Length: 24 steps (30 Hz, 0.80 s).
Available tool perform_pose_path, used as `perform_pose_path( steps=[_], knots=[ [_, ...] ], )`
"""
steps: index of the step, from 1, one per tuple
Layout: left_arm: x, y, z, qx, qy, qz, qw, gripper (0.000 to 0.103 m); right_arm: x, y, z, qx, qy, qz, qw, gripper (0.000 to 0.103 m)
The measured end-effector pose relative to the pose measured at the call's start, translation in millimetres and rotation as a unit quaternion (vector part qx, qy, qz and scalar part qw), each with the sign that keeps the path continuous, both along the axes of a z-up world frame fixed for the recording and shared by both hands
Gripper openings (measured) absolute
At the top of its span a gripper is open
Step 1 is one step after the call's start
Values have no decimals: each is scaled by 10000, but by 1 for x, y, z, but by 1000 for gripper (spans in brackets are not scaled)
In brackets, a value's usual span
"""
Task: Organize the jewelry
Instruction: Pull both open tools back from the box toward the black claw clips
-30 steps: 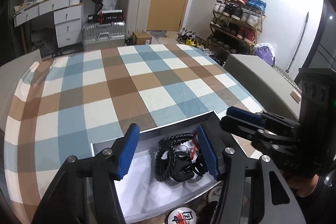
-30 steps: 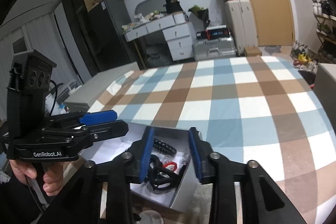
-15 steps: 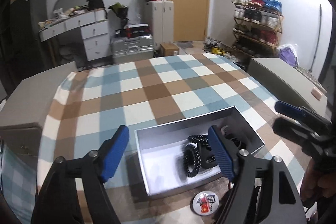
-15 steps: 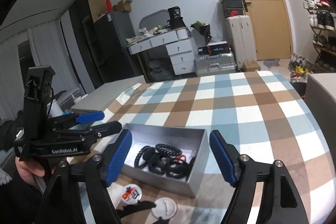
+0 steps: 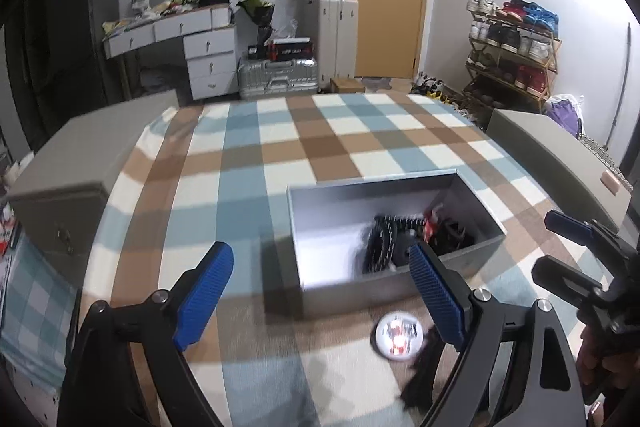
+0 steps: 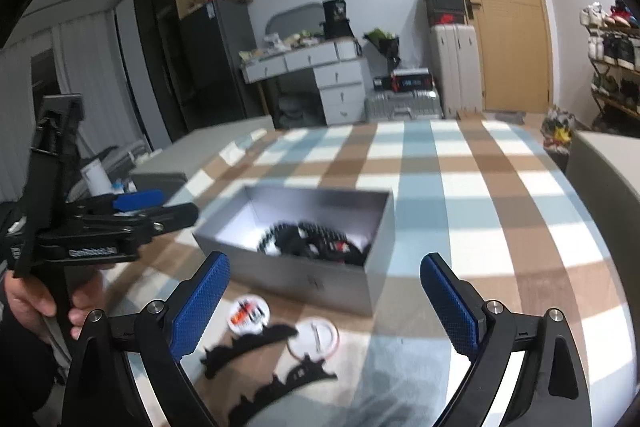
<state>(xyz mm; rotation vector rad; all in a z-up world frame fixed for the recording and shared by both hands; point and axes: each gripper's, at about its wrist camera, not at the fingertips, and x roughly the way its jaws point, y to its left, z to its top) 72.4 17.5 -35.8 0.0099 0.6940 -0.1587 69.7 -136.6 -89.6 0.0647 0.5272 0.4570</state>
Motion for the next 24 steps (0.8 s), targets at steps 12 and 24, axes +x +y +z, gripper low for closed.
perform_pose_path(
  steps=[12, 24],
  knots=[
    [-24, -3, -36, -382, 704, -289, 9964, 88, -3, 0, -31, -364, 736, 105, 9966, 96],
    [-31, -32, -53, -387, 1076, -1023, 9882, 88, -18, -10, -48, -349, 1033, -9, 9940, 96]
  ],
)
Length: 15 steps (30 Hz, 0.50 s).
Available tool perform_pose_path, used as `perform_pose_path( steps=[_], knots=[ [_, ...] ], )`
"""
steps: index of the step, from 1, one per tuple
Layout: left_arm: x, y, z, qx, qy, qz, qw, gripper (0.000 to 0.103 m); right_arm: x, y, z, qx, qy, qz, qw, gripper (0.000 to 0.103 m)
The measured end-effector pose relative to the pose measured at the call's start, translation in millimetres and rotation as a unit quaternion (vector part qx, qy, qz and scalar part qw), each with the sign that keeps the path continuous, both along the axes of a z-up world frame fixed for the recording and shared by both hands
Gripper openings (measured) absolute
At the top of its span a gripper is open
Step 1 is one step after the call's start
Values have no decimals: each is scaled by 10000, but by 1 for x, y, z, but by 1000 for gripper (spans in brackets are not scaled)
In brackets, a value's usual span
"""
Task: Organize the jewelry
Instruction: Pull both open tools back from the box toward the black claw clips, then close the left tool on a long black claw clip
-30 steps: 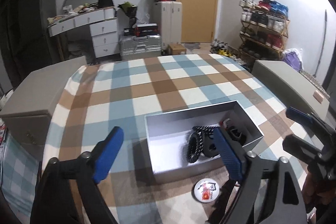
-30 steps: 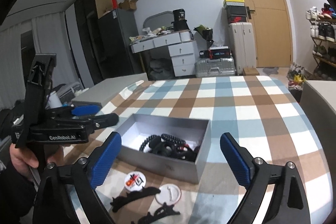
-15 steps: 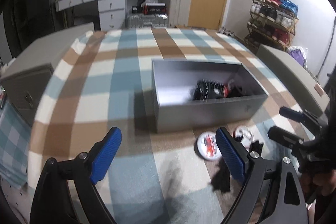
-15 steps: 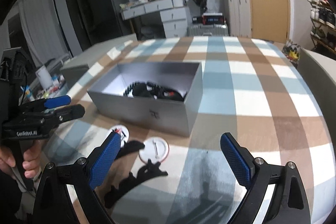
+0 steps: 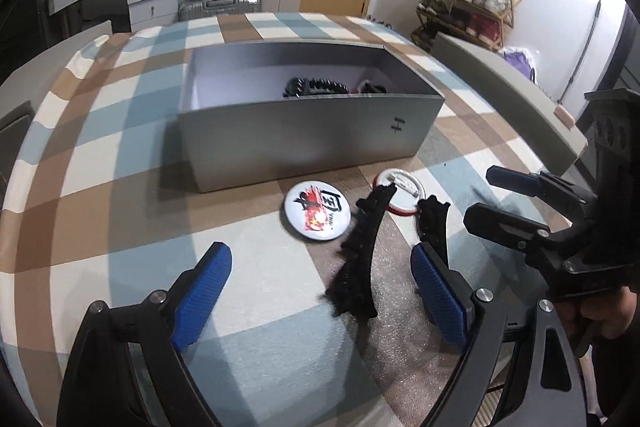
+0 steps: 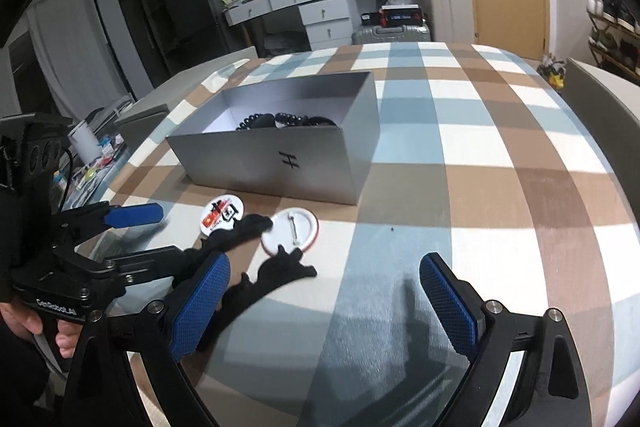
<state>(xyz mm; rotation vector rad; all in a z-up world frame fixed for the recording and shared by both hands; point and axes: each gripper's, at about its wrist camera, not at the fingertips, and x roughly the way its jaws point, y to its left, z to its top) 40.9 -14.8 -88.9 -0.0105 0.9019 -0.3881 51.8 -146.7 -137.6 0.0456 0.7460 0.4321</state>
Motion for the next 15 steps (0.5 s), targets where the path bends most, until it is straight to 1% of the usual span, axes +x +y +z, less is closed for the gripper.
perform_pose_path(
  steps=[2, 5, 6, 7, 9, 11, 13, 14, 15],
  knots=[
    [3, -3, -4, 82, 93, -4, 9999, 88, -1, -1, -1, 11, 7, -10, 10000, 96],
    [4, -5, -8, 80, 166, -25, 9998, 87, -3, -2, -1, 27, -2, -28, 10000, 96],
    [4, -5, -8, 100, 158, -35, 9998, 84, -3, -3, -1, 35, 0, -34, 10000, 96],
    [4, -7, -7, 103, 173, -76, 9998, 77, -3, -4, -1, 51, 2, -41, 10000, 96],
    [4, -9, -6, 121, 167, -130, 9997, 69, -2, -5, -2, 73, 13, -57, 10000, 96],
    [4, -13, -6, 155, 167, -197, 9995, 66, -2, -7, -3, 119, 31, -71, 9999, 96],
    [4, -15, -6, 228, 143, -216, 9994, 55, -2, -7, -4, 165, 55, -77, 9998, 96],
    [4, -16, -6, 259, 132, -222, 9993, 51, -2, -8, -4, 178, 59, -85, 9998, 96],
    [4, -16, -6, 298, 130, -210, 9993, 43, -2, -8, -4, 181, 58, -85, 9998, 96]
  ],
)
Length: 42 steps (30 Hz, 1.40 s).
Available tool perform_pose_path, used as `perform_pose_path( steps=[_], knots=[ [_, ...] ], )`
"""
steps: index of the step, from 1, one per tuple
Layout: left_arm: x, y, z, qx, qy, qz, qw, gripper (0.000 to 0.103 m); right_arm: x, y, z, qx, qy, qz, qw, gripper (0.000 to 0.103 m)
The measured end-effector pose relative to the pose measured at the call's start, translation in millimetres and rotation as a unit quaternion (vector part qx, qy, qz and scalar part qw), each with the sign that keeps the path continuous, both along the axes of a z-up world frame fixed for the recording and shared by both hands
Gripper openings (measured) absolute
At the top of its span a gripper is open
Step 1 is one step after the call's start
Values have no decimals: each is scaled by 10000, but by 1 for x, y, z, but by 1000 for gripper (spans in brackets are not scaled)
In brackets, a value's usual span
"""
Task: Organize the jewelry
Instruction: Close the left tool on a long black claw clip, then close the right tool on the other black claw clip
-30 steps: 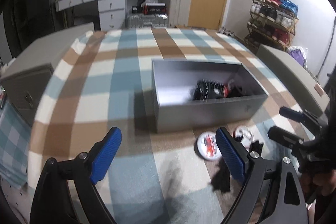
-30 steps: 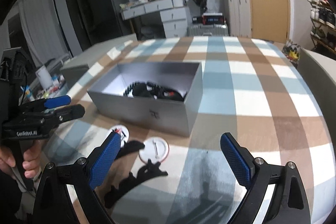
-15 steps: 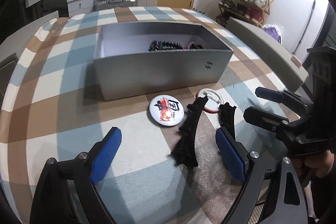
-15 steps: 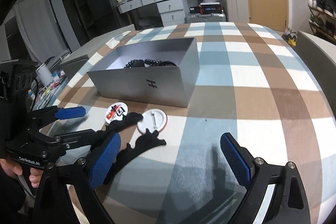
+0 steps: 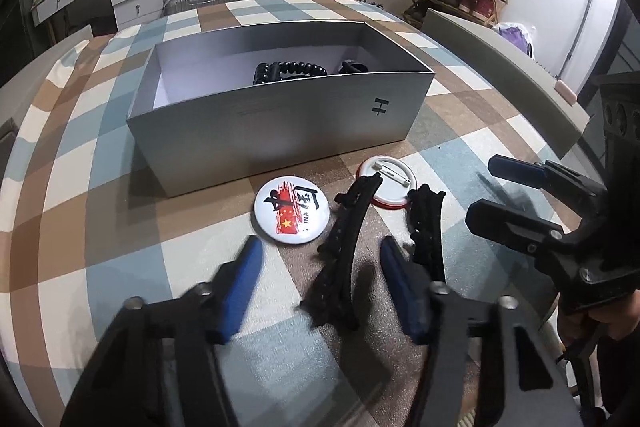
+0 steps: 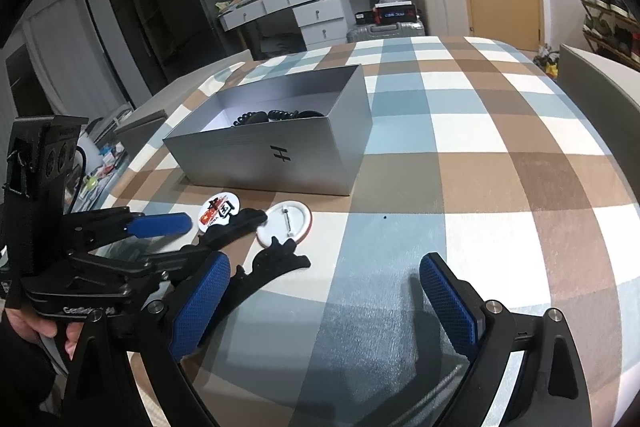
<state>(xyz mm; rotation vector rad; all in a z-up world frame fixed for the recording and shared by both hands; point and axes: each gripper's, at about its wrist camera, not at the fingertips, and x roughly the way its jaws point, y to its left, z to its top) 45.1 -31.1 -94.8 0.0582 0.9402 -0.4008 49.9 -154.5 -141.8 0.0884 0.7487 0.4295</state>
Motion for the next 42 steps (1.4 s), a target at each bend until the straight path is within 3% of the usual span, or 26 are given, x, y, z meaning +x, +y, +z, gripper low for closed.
perform_pose_path(
  steps=[1, 5, 8, 13, 28, 42],
  knots=[
    [0, -1, 0, 36, -2, 6, 10000, 36, 0, 0, 0, 0, -3, 0, 10000, 96],
    [-2, -6, 0, 298, -10, -47, 9995, 28, -1, 0, 0, 21, -20, -2, 10000, 96],
    [-6, -13, 0, 592, -101, -136, 9981, 14, -1, -1, 0, 54, -19, -2, 10000, 96],
    [-13, -15, 0, 679, -155, -220, 9973, 13, -2, -1, -1, 73, -13, -15, 10000, 96],
    [-18, 6, 16, 73, -164, 24, 9998, 13, -8, 6, 2, 186, 65, 106, 9997, 96],
    [-19, 40, 14, -165, -196, 487, 9985, 13, -7, 45, -5, -68, 188, 403, 9990, 86]
  ],
)
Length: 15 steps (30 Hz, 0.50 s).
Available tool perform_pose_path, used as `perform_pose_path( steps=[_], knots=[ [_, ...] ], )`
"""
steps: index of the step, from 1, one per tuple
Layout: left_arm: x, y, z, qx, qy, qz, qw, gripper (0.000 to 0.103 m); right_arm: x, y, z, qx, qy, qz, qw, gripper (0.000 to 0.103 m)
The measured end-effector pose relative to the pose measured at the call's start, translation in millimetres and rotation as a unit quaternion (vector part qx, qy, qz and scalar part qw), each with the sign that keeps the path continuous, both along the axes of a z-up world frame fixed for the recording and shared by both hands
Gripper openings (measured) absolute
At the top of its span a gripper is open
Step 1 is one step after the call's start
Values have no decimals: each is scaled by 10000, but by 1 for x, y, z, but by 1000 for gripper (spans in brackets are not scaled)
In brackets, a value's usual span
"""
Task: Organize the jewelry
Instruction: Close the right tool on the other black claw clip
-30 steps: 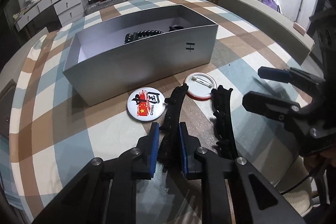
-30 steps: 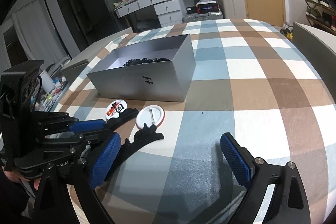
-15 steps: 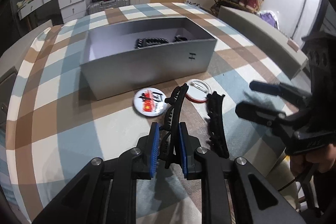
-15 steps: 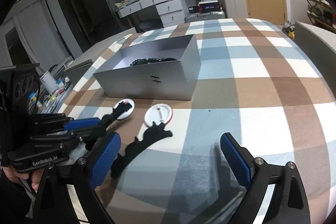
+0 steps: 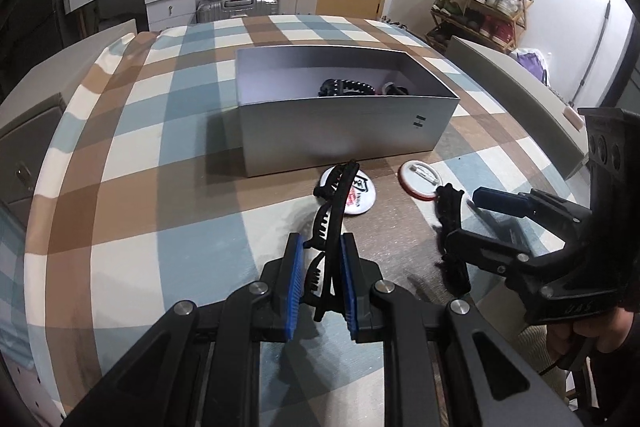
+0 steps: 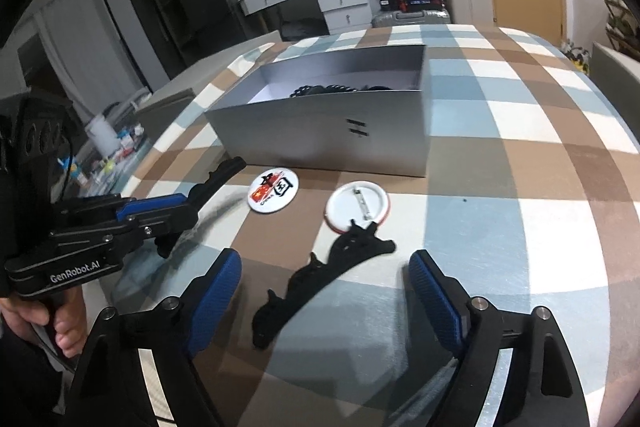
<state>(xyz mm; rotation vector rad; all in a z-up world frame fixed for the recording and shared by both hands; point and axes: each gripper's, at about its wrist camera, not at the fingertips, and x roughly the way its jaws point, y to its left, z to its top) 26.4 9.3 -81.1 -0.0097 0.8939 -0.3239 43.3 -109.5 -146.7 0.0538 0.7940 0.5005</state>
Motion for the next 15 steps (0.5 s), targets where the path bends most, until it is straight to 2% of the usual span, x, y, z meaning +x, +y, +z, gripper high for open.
perform_pose_path(
  steps=[1, 3, 5, 12, 15],
  knots=[
    [0, 1, 0, -13, 0, 16, 10000, 13, 0, 4, 0, -84, -28, 17, 10000, 85],
    [-1, 4, 0, -34, -15, 40, 10000, 13, -1, 11, -1, -226, -56, 67, 9997, 75],
    [-2, 6, 0, -28, -37, 66, 10000, 13, -1, 18, -2, -480, -144, 28, 9987, 70],
    [-5, 16, 3, -119, -99, 139, 9998, 13, -2, 26, -3, -974, -339, -117, 9946, 32],
    [-8, 17, 5, -143, -144, 130, 9997, 13, -3, 27, -3, -1048, -374, -46, 9938, 21]
  ],
)
